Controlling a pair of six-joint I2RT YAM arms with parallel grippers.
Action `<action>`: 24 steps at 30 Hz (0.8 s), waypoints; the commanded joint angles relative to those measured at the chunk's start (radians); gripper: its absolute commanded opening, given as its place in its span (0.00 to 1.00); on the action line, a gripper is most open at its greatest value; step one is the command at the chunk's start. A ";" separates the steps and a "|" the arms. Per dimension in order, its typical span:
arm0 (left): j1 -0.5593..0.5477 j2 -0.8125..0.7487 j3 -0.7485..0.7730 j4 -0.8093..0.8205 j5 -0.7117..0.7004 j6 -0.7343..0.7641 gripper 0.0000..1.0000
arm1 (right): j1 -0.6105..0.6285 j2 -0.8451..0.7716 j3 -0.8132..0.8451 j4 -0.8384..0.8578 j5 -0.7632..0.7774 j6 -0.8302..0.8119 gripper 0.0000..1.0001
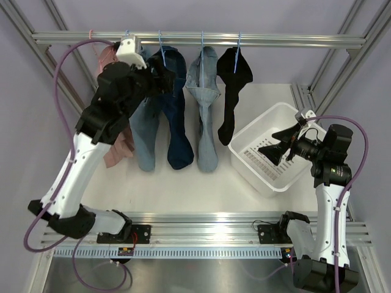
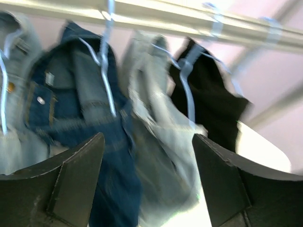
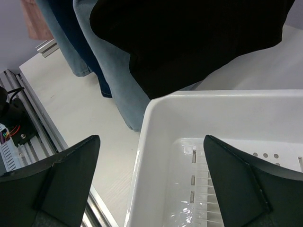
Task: Remove the skirt from the hanger
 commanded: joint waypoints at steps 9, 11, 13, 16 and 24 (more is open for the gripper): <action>0.003 0.351 0.313 0.035 -0.304 0.140 0.65 | -0.002 -0.006 -0.008 0.056 -0.054 -0.016 1.00; 0.008 0.403 0.341 0.032 -0.304 0.137 0.62 | -0.002 -0.005 -0.005 0.048 -0.054 -0.027 0.99; 0.012 0.425 0.358 0.033 -0.326 0.134 0.57 | -0.002 -0.006 -0.001 0.037 -0.054 -0.033 0.99; 0.028 0.445 0.351 0.049 -0.332 0.128 0.44 | -0.002 -0.008 0.001 0.031 -0.054 -0.038 0.99; 0.049 0.455 0.337 0.093 -0.327 0.154 0.15 | -0.002 -0.005 0.005 0.019 -0.059 -0.044 0.99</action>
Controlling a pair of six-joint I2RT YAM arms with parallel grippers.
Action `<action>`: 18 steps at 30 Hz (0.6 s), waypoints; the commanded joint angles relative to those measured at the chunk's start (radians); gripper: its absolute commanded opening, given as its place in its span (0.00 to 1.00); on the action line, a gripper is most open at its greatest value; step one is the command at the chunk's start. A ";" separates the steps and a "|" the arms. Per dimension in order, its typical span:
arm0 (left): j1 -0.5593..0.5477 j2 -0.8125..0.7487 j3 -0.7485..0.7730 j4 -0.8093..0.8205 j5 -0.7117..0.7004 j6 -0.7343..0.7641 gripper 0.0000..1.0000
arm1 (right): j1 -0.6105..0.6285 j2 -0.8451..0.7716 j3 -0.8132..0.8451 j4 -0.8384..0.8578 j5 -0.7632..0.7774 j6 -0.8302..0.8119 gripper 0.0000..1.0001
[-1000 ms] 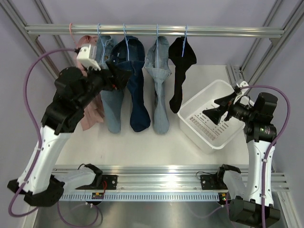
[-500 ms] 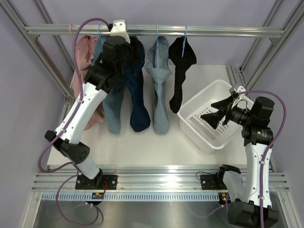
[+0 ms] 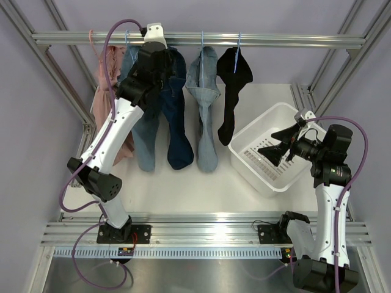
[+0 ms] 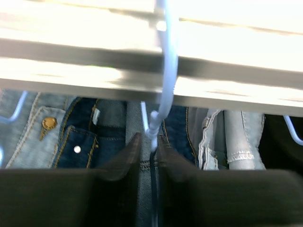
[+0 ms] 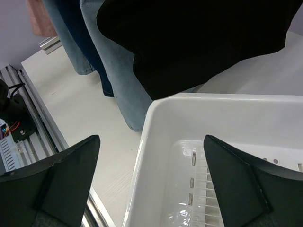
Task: Remove the skirt from the hanger
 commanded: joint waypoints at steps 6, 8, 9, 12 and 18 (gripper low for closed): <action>0.014 -0.023 0.005 0.122 0.006 0.050 0.00 | -0.002 -0.012 0.020 -0.016 -0.024 -0.036 0.99; 0.014 -0.040 0.002 0.140 0.018 0.066 0.00 | -0.002 -0.016 0.022 -0.026 -0.024 -0.045 0.99; 0.014 -0.048 0.001 0.146 0.031 0.069 0.00 | -0.002 -0.015 0.026 -0.034 -0.021 -0.051 1.00; 0.012 -0.086 -0.009 0.168 0.049 0.089 0.00 | -0.004 -0.022 0.046 -0.066 -0.015 -0.072 0.99; 0.012 -0.167 -0.041 0.185 0.080 0.109 0.00 | -0.002 -0.010 0.120 -0.191 -0.050 -0.169 0.99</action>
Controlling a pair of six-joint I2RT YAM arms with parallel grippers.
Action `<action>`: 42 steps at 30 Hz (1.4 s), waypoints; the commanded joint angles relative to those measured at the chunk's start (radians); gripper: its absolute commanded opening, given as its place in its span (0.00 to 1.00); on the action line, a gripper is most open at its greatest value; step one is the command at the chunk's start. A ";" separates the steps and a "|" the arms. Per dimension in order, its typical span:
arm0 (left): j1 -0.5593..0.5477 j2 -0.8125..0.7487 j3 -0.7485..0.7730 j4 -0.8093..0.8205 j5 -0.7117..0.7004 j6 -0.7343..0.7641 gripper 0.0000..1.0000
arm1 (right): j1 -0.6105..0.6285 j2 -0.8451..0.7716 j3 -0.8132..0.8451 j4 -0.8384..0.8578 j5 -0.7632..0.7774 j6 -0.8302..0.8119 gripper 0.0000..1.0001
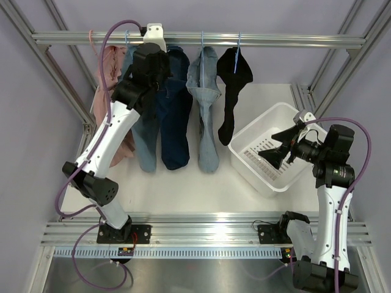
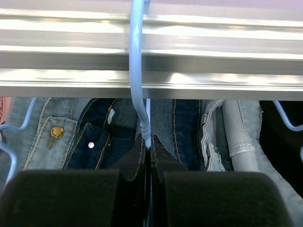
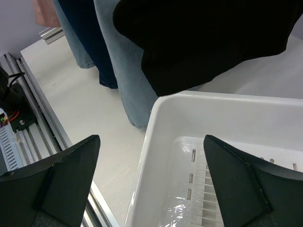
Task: Remove the skirt from the hanger
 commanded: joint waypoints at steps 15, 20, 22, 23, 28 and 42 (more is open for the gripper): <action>0.005 -0.263 -0.124 0.182 0.133 0.016 0.00 | -0.002 0.062 0.236 -0.246 -0.195 -0.215 1.00; 0.004 -0.297 -0.138 0.151 0.176 0.008 0.00 | 0.022 0.105 0.317 -0.289 -0.214 -0.221 1.00; 0.004 -0.328 -0.196 0.154 0.202 -0.004 0.00 | 0.045 0.134 0.350 -0.318 -0.185 -0.241 0.99; 0.004 -0.369 -0.224 0.157 0.222 -0.007 0.00 | 0.079 0.145 0.382 -0.320 -0.168 -0.244 0.99; 0.004 -0.519 -0.450 0.189 0.302 -0.009 0.00 | 0.246 0.235 0.491 -0.294 0.004 -0.163 0.98; 0.005 -0.901 -0.893 0.213 0.538 0.048 0.00 | 0.881 0.718 1.121 -0.231 0.617 0.122 0.97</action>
